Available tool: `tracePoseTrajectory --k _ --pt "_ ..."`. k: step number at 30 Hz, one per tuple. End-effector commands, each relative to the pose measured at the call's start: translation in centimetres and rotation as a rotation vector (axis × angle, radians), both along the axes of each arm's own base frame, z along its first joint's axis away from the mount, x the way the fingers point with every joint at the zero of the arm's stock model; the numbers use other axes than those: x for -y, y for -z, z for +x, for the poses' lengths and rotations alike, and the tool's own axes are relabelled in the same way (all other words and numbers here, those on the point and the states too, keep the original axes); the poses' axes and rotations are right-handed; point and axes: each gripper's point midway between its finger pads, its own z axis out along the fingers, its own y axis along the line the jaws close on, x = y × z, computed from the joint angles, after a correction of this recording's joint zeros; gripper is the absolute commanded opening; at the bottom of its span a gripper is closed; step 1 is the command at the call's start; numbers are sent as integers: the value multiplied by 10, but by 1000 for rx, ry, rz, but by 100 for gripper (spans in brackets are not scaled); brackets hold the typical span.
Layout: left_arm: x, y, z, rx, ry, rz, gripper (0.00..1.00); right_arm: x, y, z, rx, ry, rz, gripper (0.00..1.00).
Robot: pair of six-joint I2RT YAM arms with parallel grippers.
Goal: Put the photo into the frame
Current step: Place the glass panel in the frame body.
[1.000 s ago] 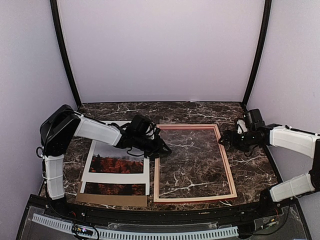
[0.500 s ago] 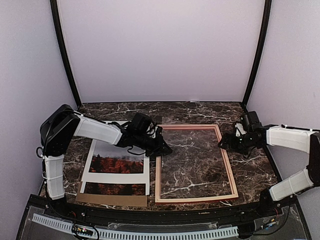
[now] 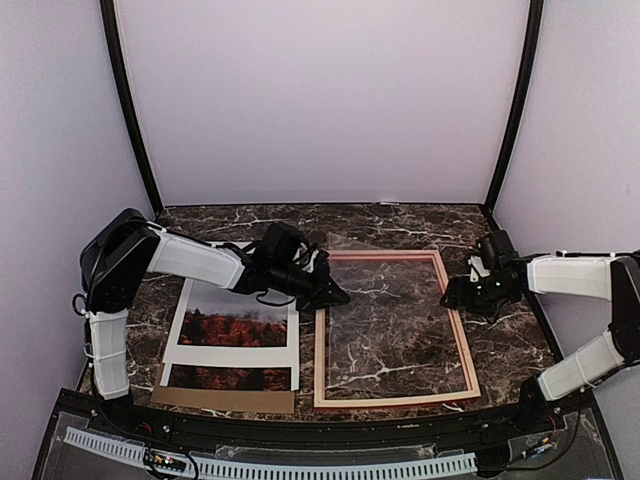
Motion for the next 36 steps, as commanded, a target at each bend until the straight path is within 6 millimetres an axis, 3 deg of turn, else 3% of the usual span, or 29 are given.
tracePoseTrajectory --k 1,9,14,24,36 --pt "11 -27 -9 -20 42 -92 0 -1 8 2 6 -11 -13 73" --pt "13 -31 -12 -52 50 -130 0 -2 13 0 -4 -19 -9 57" --pt "15 -36 -14 -76 53 -159 0 -5 12 -1 -5 -26 7 56" --pt "18 -50 -15 -89 58 -207 0 -4 -5 5 27 -15 18 73" --pt "19 -50 -15 -91 60 -207 0 6 -14 6 40 11 9 81"
